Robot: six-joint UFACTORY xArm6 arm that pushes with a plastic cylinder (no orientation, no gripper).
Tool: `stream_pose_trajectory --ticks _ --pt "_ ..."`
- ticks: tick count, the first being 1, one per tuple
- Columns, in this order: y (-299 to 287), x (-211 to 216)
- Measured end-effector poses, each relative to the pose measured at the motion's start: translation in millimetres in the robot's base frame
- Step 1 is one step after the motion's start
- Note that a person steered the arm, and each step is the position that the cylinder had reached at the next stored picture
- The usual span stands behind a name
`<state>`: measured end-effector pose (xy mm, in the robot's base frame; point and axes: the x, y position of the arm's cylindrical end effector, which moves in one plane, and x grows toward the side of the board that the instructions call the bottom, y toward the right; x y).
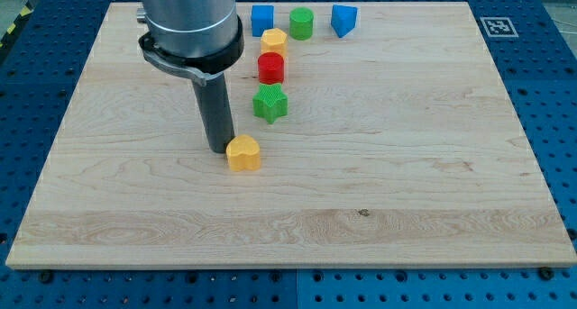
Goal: Move the yellow heart to the bottom of the green star
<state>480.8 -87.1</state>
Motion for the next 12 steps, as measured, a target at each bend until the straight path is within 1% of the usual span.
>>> stream_pose_trajectory --ticks 3,4,6,8,10,12 --pt "-19.9 5.7" --pt "-18.5 9.8" --pt "4.2 21.2" --pt "7.3 27.9" --pt "24.3 81.2" --pt "28.2 82.5"
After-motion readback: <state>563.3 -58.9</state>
